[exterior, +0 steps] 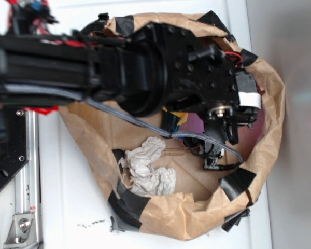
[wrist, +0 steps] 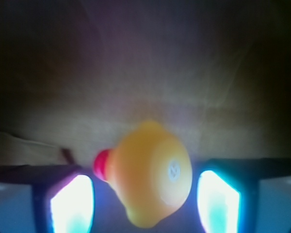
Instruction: Grab the yellow duck.
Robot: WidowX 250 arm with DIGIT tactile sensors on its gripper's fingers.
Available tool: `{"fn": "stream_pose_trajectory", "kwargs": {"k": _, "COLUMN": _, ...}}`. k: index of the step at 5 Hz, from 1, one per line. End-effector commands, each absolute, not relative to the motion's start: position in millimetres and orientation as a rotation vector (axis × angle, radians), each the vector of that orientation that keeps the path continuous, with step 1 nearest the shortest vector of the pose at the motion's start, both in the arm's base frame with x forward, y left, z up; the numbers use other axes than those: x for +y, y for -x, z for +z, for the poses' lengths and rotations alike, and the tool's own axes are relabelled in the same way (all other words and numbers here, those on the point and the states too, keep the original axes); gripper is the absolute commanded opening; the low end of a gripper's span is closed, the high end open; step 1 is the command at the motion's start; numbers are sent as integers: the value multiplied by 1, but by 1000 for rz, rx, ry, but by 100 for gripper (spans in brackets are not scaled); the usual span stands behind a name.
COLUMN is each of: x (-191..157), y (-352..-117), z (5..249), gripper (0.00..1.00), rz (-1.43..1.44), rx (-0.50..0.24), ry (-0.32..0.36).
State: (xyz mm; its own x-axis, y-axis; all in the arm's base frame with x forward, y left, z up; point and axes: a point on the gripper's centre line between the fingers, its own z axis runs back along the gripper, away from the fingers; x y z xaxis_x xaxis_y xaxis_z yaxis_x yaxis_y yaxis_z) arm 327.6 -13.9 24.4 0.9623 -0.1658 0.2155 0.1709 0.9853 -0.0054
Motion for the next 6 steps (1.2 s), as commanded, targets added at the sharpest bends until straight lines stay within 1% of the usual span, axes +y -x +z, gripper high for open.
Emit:
{"fn": "stream_pose_trajectory", "kwargs": {"k": 1, "x": -12, "y": -350, "z": 26, "gripper": 0, "rz": -163, "rx": -256, "ry": 17}}
{"fn": "stream_pose_trajectory", "kwargs": {"k": 2, "x": -7, "y": -351, "z": 31, "gripper": 0, "rz": -150, "rx": -264, "ry": 15}}
{"fn": "stream_pose_trajectory", "kwargs": {"k": 3, "x": 2, "y": -336, "z": 81, "gripper": 0, "rz": -116, "rx": -314, "ry": 48}}
{"fn": "stream_pose_trajectory", "kwargs": {"k": 4, "x": 14, "y": -311, "z": 130, "gripper": 0, "rz": -71, "rx": -351, "ry": 102}}
{"fn": "stream_pose_trajectory", "kwargs": {"k": 5, "x": 21, "y": -291, "z": 164, "gripper": 0, "rz": -34, "rx": -311, "ry": 141}}
{"fn": "stream_pose_trajectory", "kwargs": {"k": 6, "x": 13, "y": -286, "z": 170, "gripper": 0, "rz": -48, "rx": -249, "ry": 129}}
